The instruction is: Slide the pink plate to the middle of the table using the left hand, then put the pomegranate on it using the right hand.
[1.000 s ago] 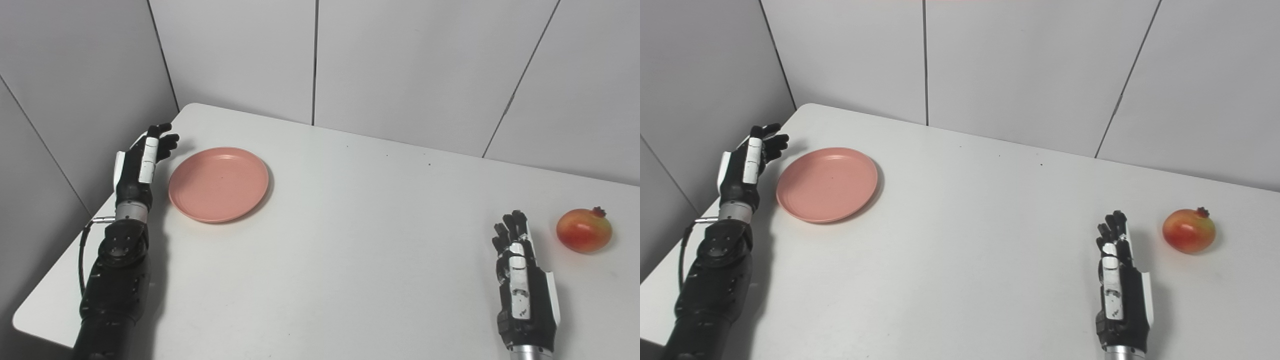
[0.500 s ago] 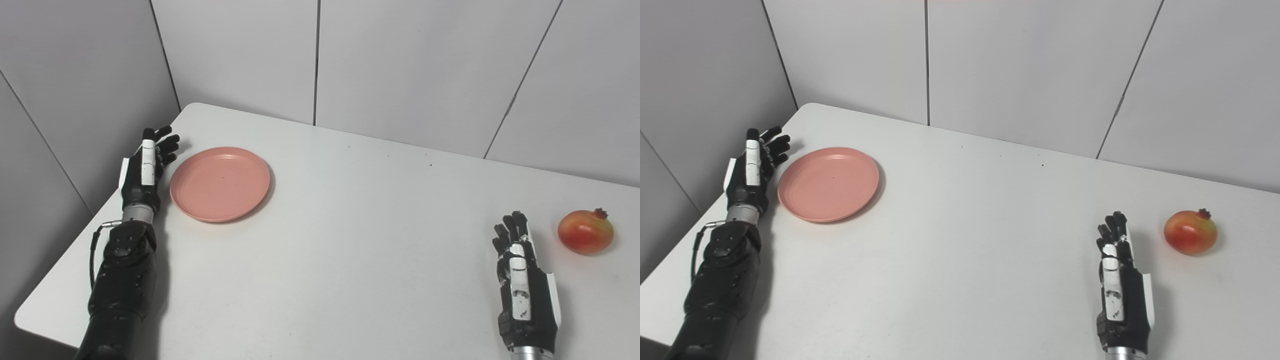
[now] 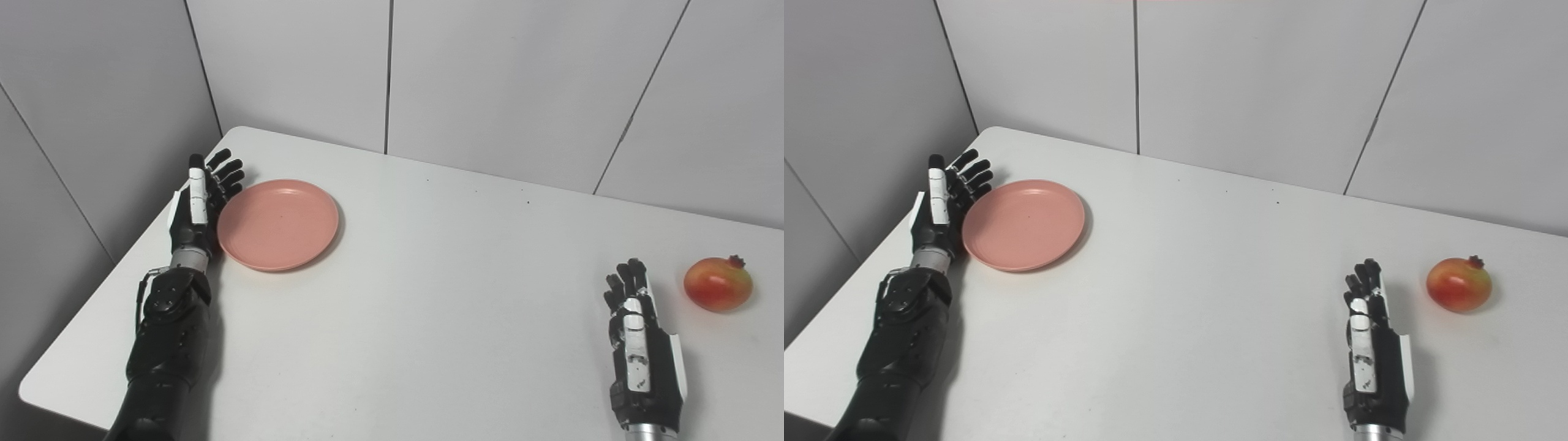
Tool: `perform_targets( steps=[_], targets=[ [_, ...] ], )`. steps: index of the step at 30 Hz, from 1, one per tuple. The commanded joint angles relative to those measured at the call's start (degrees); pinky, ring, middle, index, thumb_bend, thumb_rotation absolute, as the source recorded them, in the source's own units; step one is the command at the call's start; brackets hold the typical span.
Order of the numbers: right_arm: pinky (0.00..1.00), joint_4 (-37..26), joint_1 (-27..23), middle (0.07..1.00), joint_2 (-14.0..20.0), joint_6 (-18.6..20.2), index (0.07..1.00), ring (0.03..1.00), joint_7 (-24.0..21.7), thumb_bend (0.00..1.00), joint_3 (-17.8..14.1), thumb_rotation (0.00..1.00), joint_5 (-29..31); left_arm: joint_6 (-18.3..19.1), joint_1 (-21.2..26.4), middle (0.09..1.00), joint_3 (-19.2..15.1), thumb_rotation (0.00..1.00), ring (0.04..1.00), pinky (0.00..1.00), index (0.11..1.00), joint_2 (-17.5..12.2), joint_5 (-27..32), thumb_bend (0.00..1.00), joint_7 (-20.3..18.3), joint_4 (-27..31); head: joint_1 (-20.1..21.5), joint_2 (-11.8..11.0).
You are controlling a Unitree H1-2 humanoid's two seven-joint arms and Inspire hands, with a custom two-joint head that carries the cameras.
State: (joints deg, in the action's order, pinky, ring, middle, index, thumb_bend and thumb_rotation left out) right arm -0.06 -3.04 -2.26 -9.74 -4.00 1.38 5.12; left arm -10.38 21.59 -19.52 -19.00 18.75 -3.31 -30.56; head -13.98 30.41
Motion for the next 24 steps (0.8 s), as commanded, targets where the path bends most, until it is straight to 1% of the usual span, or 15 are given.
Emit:
perform_targets(
  steps=[1,3,6,9,11,16,19,24],
  targets=[
    [1.00,1.68,0.98,0.973,-0.58,-2.00,0.977,0.969,-0.06,0.51,0.09,0.87,0.48,0.50,0.41,0.806,0.24,1.00,0.828,0.85,0.799,0.68,1.02,0.86,-0.91,1.98,0.08,0.04],
    [1.00,1.89,0.87,0.972,-0.55,-2.24,0.975,0.969,-0.21,0.51,0.00,0.86,0.81,1.66,0.24,0.811,0.20,1.00,0.830,0.85,0.804,1.42,2.85,0.86,-2.35,2.80,0.16,-0.05],
    [1.00,1.86,0.82,0.972,-0.37,-2.24,0.975,0.969,-0.32,0.51,0.05,0.87,0.73,3.60,-0.08,0.807,0.26,1.00,0.825,0.83,0.799,2.61,4.27,0.86,-2.76,4.36,0.12,-0.09],
    [1.00,1.84,0.81,0.974,-0.36,-2.25,0.978,0.969,-0.26,0.50,0.01,0.88,0.70,4.49,-0.64,0.812,1.22,1.00,0.831,0.84,0.802,3.36,4.04,0.85,-3.48,6.06,0.02,-0.11],
    [1.00,1.92,0.81,0.972,-0.36,-2.31,0.978,0.967,-0.24,0.49,0.00,0.87,0.68,5.18,-0.87,0.809,1.57,1.00,0.829,0.84,0.801,3.73,3.88,0.86,-3.56,6.93,0.02,-0.06],
    [1.00,1.92,0.80,0.974,-0.29,-2.33,0.980,0.969,-0.26,0.51,0.11,0.89,0.48,6.68,-1.48,0.813,2.75,1.00,0.831,0.83,0.804,4.61,3.12,0.86,-3.48,9.37,0.01,-0.04],
    [1.00,1.88,0.80,0.974,-0.50,-2.26,0.980,0.970,-0.17,0.51,0.18,0.89,0.46,7.60,-1.75,0.817,3.52,1.00,0.835,0.84,0.806,4.96,3.05,0.85,-3.52,10.82,0.94,0.08],
    [1.00,2.26,0.66,0.974,-0.66,-2.40,0.978,0.971,-0.07,0.51,0.24,0.88,0.32,7.16,-1.72,0.819,4.88,1.00,0.841,0.87,0.805,5.39,1.88,0.84,-3.92,11.76,1.79,0.32]
  ],
)
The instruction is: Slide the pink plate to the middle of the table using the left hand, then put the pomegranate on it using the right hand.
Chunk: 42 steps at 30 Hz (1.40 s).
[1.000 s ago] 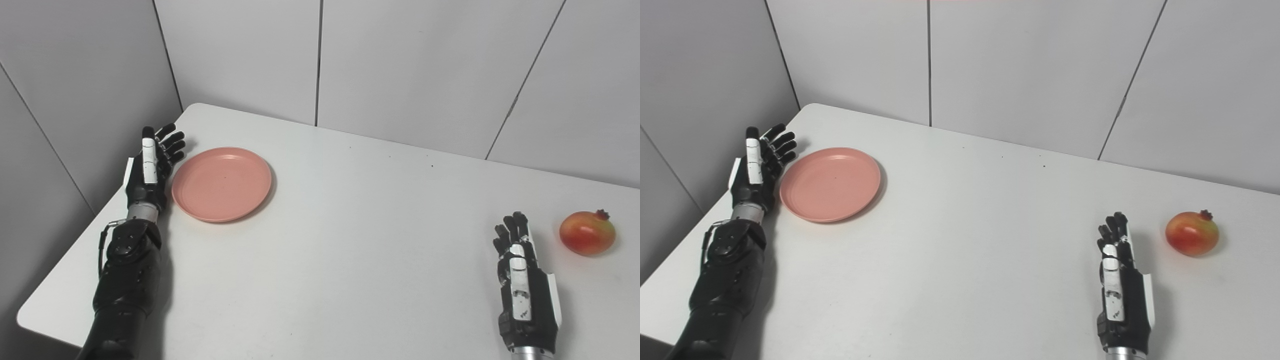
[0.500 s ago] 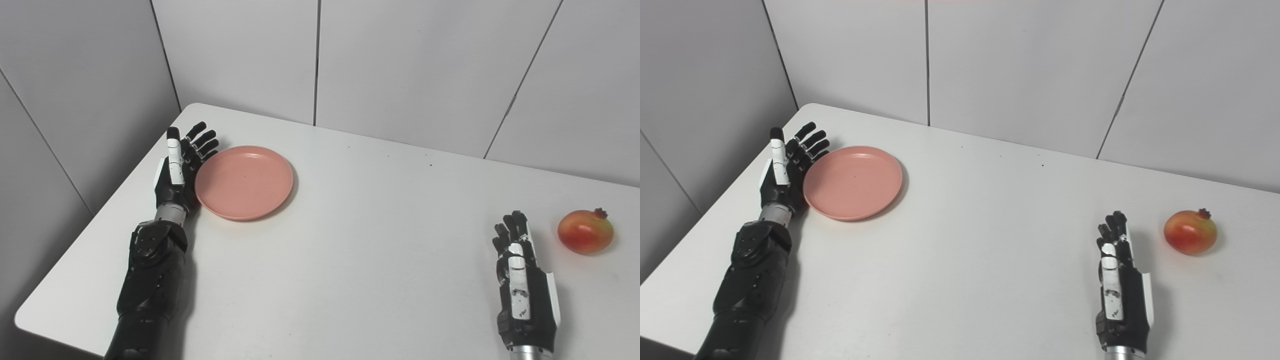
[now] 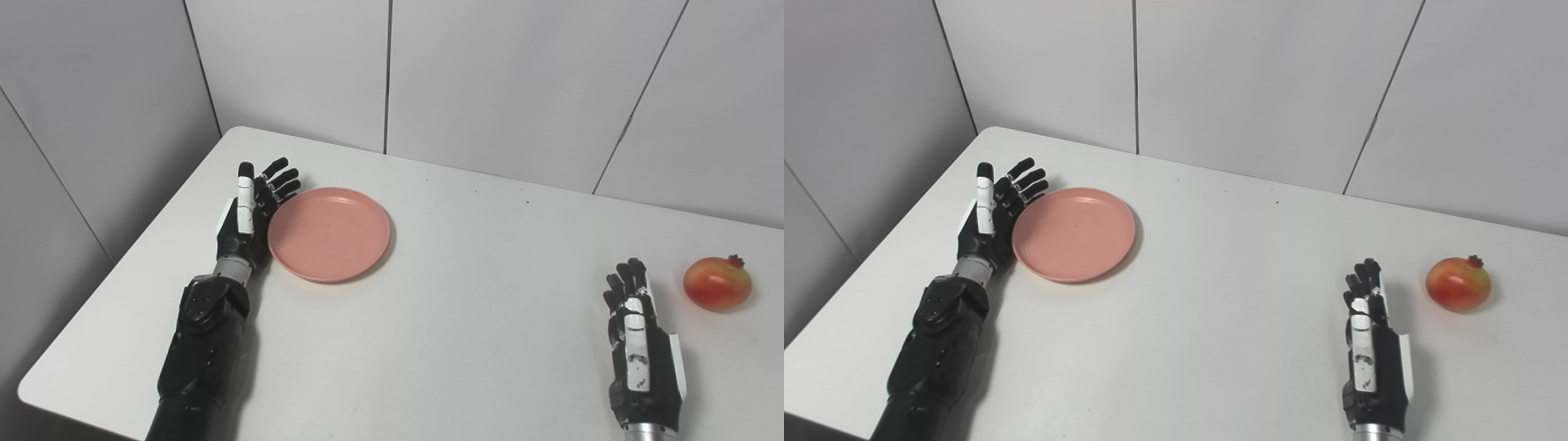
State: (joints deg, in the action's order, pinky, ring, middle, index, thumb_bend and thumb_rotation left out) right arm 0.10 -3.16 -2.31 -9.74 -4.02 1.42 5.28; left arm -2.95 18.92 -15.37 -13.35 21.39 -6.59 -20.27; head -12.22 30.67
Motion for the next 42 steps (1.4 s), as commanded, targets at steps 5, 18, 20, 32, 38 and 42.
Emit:
perform_targets(
  steps=[5,18,20,32,38,42],
  targets=[
    [0.99,2.03,0.67,0.976,-0.88,-2.37,0.984,0.970,0.72,0.51,0.19,0.86,-0.73,1.22,1.00,0.827,2.51,1.00,0.853,0.88,0.814,0.61,-1.93,0.86,-0.29,4.20,-0.08,0.22],
    [1.00,1.92,0.68,0.974,-1.00,-1.91,0.979,0.969,0.62,0.52,0.17,0.87,-0.23,4.43,-0.28,0.864,6.70,1.00,0.898,0.99,0.855,5.28,-7.14,0.83,2.17,10.29,0.09,0.62],
    [0.99,1.90,0.67,0.973,-1.09,-1.88,0.978,0.970,0.69,0.53,0.19,0.87,-0.26,4.99,-0.41,0.870,7.07,1.00,0.904,1.00,0.863,5.89,-8.16,0.83,2.94,11.00,0.17,0.69],
    [0.98,1.32,0.76,0.967,-1.40,-1.81,0.974,0.961,1.09,0.51,0.55,0.88,-1.13,6.09,-1.67,0.882,11.87,1.00,0.894,0.95,0.886,7.74,-12.63,0.80,2.82,13.42,2.30,1.56],
    [0.98,1.30,0.56,0.965,-1.99,-1.49,0.976,0.958,1.72,0.51,0.52,0.86,-1.36,6.69,-2.23,0.880,13.80,1.00,0.901,0.99,0.881,8.19,-13.47,0.81,2.37,13.89,3.04,1.82],
    [0.98,1.20,0.58,0.967,-2.12,-1.45,0.978,0.961,1.87,0.51,0.77,0.87,-1.54,7.65,-2.74,0.886,14.72,1.00,0.908,1.00,0.895,8.46,-13.27,0.82,1.84,15.19,4.31,2.24]
  ],
)
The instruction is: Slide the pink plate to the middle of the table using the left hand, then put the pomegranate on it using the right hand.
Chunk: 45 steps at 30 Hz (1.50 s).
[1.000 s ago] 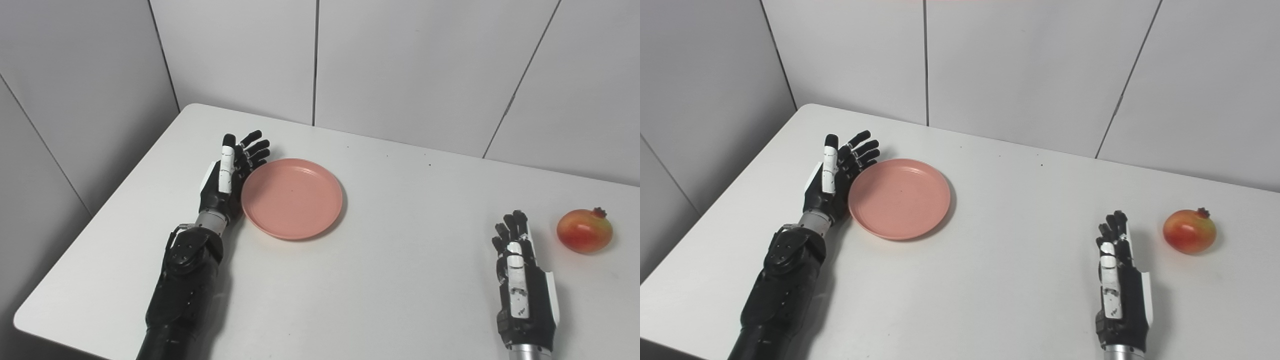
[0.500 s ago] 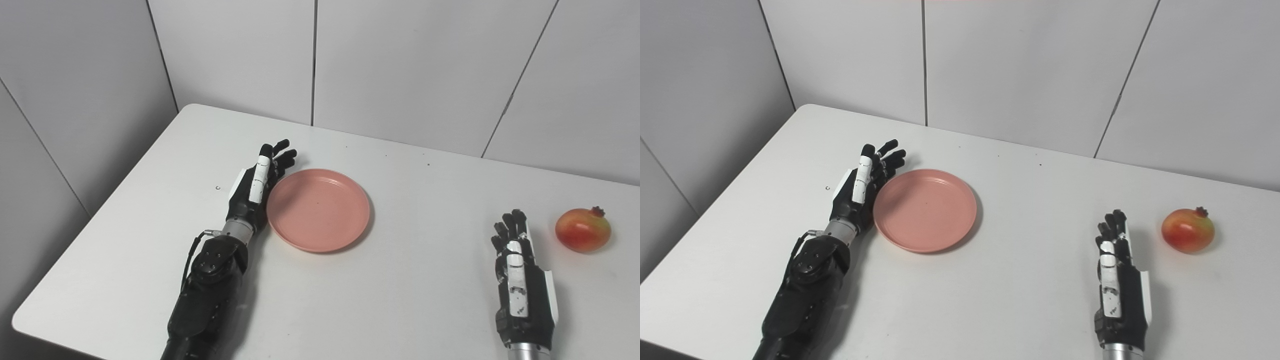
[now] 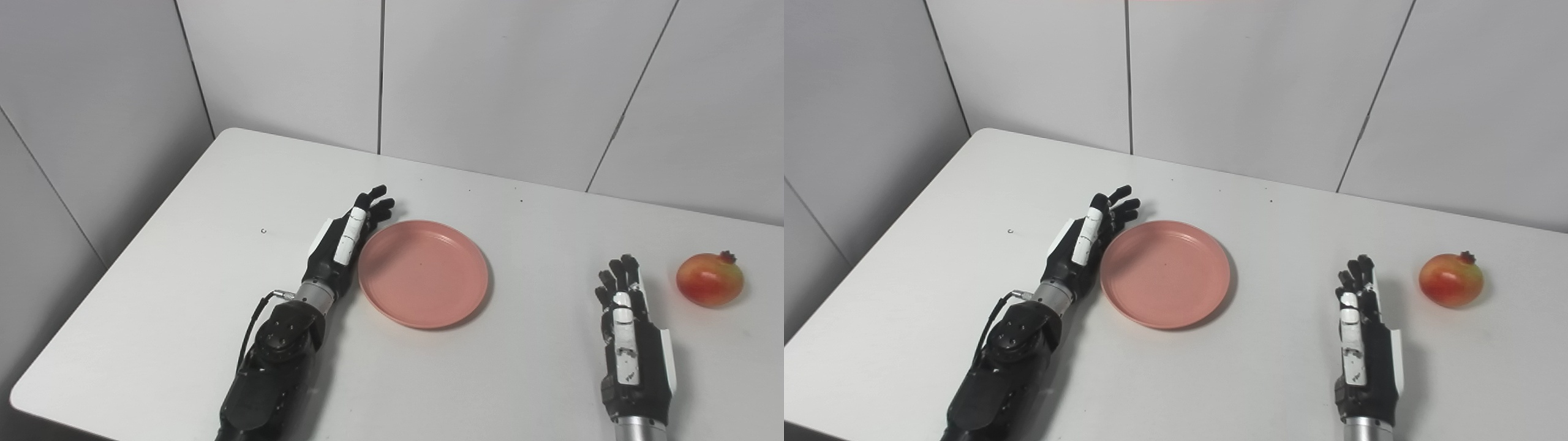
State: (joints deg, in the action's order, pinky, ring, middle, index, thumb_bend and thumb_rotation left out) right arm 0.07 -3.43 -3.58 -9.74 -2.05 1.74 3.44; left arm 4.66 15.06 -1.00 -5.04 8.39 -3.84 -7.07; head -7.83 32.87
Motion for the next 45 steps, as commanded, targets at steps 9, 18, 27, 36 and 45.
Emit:
perform_targets(
  steps=[9,18,27,36,45],
  targets=[
    [0.95,1.35,0.57,0.950,-1.70,-1.91,0.955,0.942,0.91,0.50,0.77,0.84,-1.08,1.08,0.58,0.925,1.64,1.00,0.943,1.00,0.929,1.38,-0.34,0.84,-1.70,3.69,4.35,0.73],
    [0.96,1.70,0.09,0.946,-2.95,-2.15,0.944,0.947,2.05,0.55,1.67,0.84,-2.92,0.32,-0.53,0.931,2.78,1.00,0.959,1.00,0.939,2.68,-2.82,0.80,-0.51,5.40,10.33,2.13],
    [0.98,0.90,-0.45,0.956,-3.96,-0.47,0.954,0.962,3.34,0.61,2.81,0.87,-5.37,0.80,-0.76,0.947,2.48,1.00,0.960,1.00,0.953,3.68,-1.88,0.80,-1.15,6.27,14.96,3.90],
    [0.98,0.94,-0.61,0.959,-4.51,-0.43,0.954,0.965,3.64,0.63,3.22,0.88,-6.50,2.39,-2.02,0.941,3.51,1.00,0.948,1.00,0.956,5.40,-3.79,0.77,0.19,8.30,17.59,3.95],
    [0.99,1.28,-0.40,0.964,-5.07,-0.93,0.959,0.970,3.87,0.64,3.74,0.89,-7.25,4.13,-3.78,0.945,4.00,1.00,0.951,1.00,0.952,6.80,-3.73,0.75,-0.07,10.82,19.70,3.55]
  ],
)
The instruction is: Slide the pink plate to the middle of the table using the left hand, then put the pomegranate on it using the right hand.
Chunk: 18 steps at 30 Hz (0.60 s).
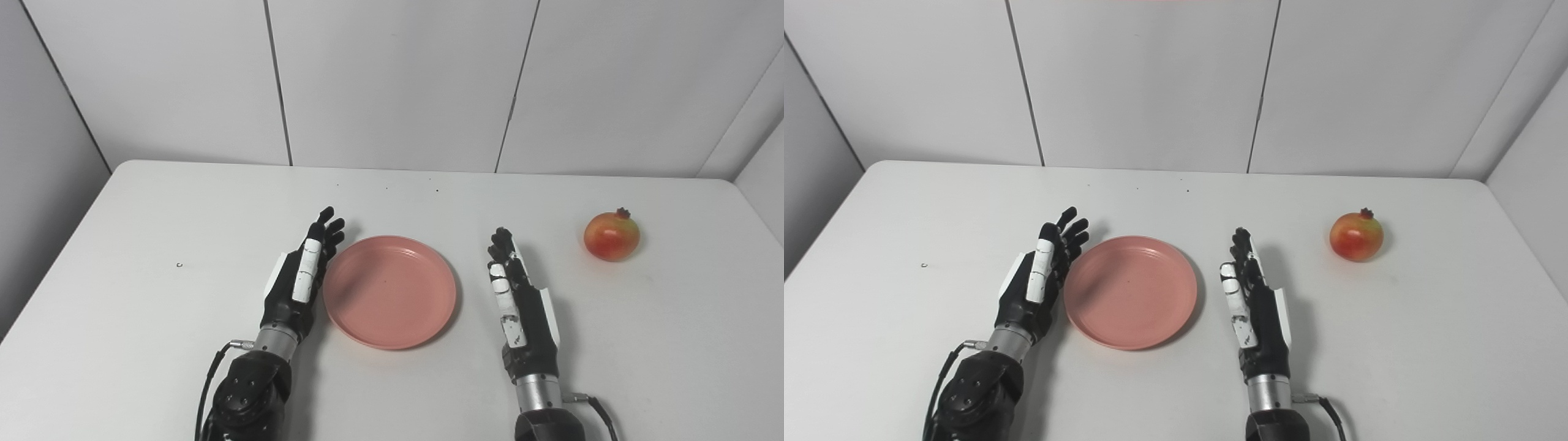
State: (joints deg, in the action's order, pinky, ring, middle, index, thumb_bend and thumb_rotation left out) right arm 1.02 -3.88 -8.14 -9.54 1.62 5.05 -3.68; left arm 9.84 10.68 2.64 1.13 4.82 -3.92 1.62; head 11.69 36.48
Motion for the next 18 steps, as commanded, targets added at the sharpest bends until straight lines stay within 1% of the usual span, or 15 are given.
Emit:
perform_targets(
  steps=[1,7,11,12,14,18],
  targets=[
    [0.99,0.39,0.07,0.964,-0.54,-1.22,0.959,0.970,0.24,0.64,0.50,0.89,-0.18,-1.27,0.49,0.943,0.34,1.00,0.950,1.00,0.950,0.72,0.00,0.75,-0.08,2.06,0.53,-0.08],
    [0.99,0.33,0.08,0.968,-0.72,-0.80,0.964,0.975,0.22,0.62,0.67,0.88,0.22,-1.23,-0.25,0.925,0.61,1.00,0.931,0.97,0.931,1.63,-0.67,0.77,0.64,2.77,0.48,-0.24],
    [0.99,0.15,0.20,0.970,-0.70,-0.78,0.965,0.977,0.26,0.62,0.75,0.88,0.10,-1.99,-0.51,0.914,1.56,1.00,0.922,0.96,0.921,2.20,-2.01,0.73,1.03,2.69,0.40,-0.06],
    [0.99,0.22,0.20,0.970,-0.69,-0.94,0.965,0.976,0.29,0.62,0.75,0.88,0.05,-2.15,-0.49,0.914,1.73,1.00,0.921,0.96,0.922,2.23,-2.03,0.72,0.85,2.51,0.40,-0.06],
    [0.99,0.27,0.19,0.969,-0.68,-1.08,0.965,0.974,0.36,0.62,0.75,0.88,0.05,-2.16,-0.47,0.929,2.04,1.00,0.938,0.99,0.939,2.09,-1.20,0.74,-0.02,2.14,0.38,0.01],
    [0.99,0.29,0.28,0.969,-0.62,-1.30,0.964,0.975,0.16,0.62,0.73,0.88,0.51,-2.40,-1.51,0.943,3.76,1.00,0.957,1.00,0.951,1.45,-1.32,0.74,-1.73,2.52,0.34,0.10]
  ],
)
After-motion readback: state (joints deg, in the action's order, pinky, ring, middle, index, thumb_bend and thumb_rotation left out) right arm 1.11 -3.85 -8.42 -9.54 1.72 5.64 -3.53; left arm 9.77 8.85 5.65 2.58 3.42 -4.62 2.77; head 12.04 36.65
